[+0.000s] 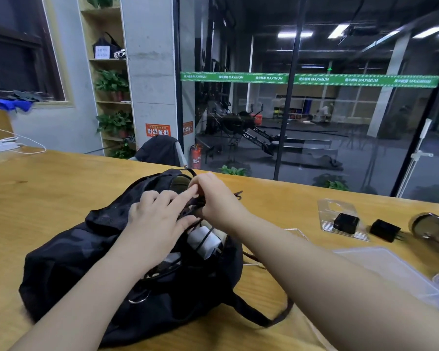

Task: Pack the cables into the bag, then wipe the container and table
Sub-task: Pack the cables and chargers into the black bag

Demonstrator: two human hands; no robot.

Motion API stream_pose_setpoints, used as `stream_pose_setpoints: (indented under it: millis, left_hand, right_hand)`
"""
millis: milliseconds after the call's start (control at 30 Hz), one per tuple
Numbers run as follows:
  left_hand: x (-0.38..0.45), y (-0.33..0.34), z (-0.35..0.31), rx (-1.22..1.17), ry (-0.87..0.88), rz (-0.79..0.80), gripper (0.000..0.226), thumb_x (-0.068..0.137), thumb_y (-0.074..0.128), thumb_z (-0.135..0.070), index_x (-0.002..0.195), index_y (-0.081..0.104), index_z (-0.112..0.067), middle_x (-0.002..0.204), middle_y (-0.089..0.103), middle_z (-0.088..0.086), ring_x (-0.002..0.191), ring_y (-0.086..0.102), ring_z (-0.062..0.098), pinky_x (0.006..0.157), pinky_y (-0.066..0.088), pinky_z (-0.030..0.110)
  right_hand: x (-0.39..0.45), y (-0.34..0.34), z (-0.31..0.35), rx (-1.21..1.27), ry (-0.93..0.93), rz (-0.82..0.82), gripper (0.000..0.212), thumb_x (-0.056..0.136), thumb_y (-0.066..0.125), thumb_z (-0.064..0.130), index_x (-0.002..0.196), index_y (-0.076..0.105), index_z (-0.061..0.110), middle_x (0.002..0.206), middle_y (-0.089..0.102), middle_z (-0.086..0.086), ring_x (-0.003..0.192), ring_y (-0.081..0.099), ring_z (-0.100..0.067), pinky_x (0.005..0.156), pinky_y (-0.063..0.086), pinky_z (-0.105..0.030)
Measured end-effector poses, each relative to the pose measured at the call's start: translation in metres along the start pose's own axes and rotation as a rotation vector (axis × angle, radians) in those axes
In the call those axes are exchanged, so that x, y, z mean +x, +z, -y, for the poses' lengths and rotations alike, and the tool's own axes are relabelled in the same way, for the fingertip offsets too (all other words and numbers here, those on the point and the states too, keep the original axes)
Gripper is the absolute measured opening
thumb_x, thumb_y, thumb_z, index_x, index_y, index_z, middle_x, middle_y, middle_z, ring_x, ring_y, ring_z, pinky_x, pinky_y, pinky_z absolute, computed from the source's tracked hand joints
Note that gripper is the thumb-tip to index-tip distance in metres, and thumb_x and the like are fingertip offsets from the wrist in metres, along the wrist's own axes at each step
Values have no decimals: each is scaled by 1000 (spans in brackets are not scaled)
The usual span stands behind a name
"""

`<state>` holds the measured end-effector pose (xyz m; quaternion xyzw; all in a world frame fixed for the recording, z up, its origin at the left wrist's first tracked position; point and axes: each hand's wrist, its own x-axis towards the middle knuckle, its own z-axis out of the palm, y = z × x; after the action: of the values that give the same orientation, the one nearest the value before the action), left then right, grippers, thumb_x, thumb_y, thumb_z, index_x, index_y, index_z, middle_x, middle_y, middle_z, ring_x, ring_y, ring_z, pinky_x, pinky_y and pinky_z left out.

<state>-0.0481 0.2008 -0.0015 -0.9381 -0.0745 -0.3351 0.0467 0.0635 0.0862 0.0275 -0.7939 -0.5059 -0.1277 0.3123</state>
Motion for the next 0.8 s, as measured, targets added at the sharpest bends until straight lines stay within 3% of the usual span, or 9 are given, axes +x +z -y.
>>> stream_pose_setpoints:
  millis: [67, 167, 267, 367, 567, 700, 767, 800]
  left_hand:
    - [8, 7, 7, 146, 46, -98, 56, 75, 67, -46, 125, 48, -31, 79, 56, 1, 71, 53, 30, 57, 45, 40]
    - [21, 9, 17, 232, 117, -119, 43, 71, 76, -33, 111, 65, -23, 67, 50, 4, 65, 51, 31, 53, 44, 39]
    - [30, 10, 31, 215, 143, -157, 28, 68, 79, -22, 95, 70, -19, 63, 47, 2, 68, 43, 27, 51, 40, 35]
    - [32, 13, 44, 223, 119, -118, 25, 64, 83, -18, 84, 68, -18, 60, 43, 0, 66, 38, 24, 46, 29, 27]
    - [32, 24, 52, 309, 114, 32, 26, 58, 86, -15, 76, 68, -18, 56, 44, -1, 60, 45, 25, 46, 20, 26]
    - [27, 30, 53, 295, 124, 42, 30, 54, 88, -15, 77, 70, -18, 56, 46, -1, 57, 45, 24, 45, 19, 26]
    - [22, 33, 53, 286, 125, 45, 31, 53, 88, -14, 79, 71, -17, 56, 46, -2, 57, 45, 23, 45, 19, 25]
    - [20, 35, 54, 283, 120, 46, 32, 53, 88, -14, 80, 71, -17, 56, 46, -2, 57, 44, 23, 45, 20, 26]
  right_hand:
    - [2, -7, -5, -26, -41, 38, 35, 80, 67, 7, 112, 53, 9, 100, 42, 3, 94, 39, -12, 80, 36, -22]
    - [5, -19, -18, -123, -75, 41, 52, 80, 74, 25, 124, 50, 15, 107, 47, 4, 101, 40, -11, 91, 39, -26]
    - [4, -29, -41, -120, 54, -5, 80, 69, 80, 39, 136, 42, 19, 123, 51, 3, 116, 41, -13, 100, 37, -30]
    - [-1, -30, -70, -27, 241, 2, 94, 66, 82, 40, 143, 32, 20, 133, 46, 3, 123, 39, -14, 106, 36, -33]
    - [-3, -5, -114, -12, 475, 159, 84, 80, 70, 40, 147, 27, 16, 147, 39, -3, 134, 36, -21, 111, 34, -38]
    - [10, 13, -119, 99, 506, 253, 83, 87, 65, 38, 151, 16, 16, 156, 25, -5, 142, 28, -24, 112, 27, -33]
    - [19, 22, -119, 159, 552, 266, 77, 88, 62, 41, 150, 23, 16, 151, 35, -6, 137, 36, -26, 108, 32, -32]
    - [24, 26, -119, 145, 569, 249, 67, 89, 62, 41, 145, 35, 15, 142, 46, -9, 129, 45, -28, 101, 38, -32]
